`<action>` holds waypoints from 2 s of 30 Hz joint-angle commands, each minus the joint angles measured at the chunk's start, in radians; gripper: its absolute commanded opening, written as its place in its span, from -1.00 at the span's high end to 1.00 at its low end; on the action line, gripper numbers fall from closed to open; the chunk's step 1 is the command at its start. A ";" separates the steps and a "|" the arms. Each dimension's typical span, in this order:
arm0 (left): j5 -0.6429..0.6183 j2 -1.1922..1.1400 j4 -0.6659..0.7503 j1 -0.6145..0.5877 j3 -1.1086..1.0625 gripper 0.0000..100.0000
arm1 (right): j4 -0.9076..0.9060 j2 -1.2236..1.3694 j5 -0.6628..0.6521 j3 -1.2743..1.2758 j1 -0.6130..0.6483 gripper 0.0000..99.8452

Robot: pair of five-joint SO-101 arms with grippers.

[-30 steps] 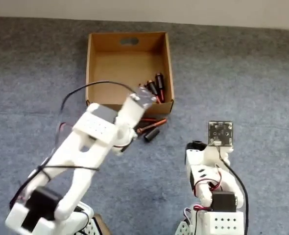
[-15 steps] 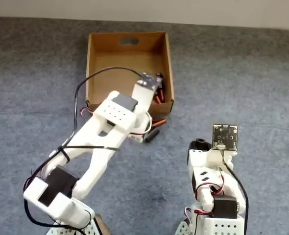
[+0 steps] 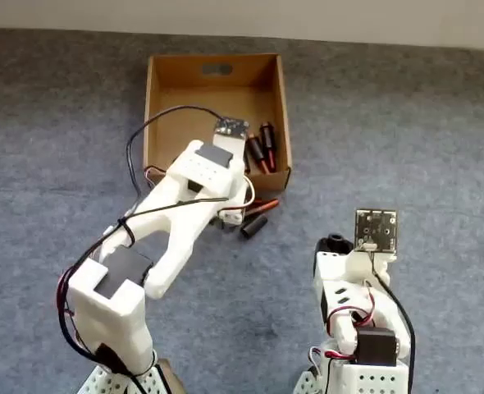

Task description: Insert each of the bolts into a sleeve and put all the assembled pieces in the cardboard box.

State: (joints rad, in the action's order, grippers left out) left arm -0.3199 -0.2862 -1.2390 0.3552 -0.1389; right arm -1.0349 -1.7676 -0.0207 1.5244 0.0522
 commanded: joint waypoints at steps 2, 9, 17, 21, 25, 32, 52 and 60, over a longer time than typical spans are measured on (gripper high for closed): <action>-0.008 0.036 -0.003 -0.007 0.041 0.80 | -0.001 -0.008 0.008 -0.007 -0.007 0.99; -0.008 0.045 0.006 -0.008 0.042 0.62 | -0.001 -0.008 0.008 -0.007 -0.007 0.99; -0.003 0.056 -0.002 -0.004 0.044 0.62 | -0.001 -0.008 0.008 -0.007 -0.007 0.99; -0.003 0.073 -0.020 -0.002 0.065 0.62 | 0.001 -0.008 0.008 -0.007 -0.007 0.99; -0.005 0.105 -0.023 -0.002 0.077 0.62 | 0.001 -0.008 0.008 -0.007 -0.007 0.99; -0.008 0.005 0.078 -0.002 0.068 0.62 | 0.001 -0.008 0.008 -0.007 -0.007 0.99; -0.008 -0.001 0.005 -0.002 0.127 0.62 | 0.002 -0.008 0.006 -0.007 -0.007 0.99; -0.008 0.074 0.005 0.021 0.122 0.62 | 0.002 -0.008 0.006 -0.007 -0.007 0.99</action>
State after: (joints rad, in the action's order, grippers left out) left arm -0.3230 -0.2693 -1.2236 0.3537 -0.0499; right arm -1.0349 -1.7676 -0.0207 1.5244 0.0522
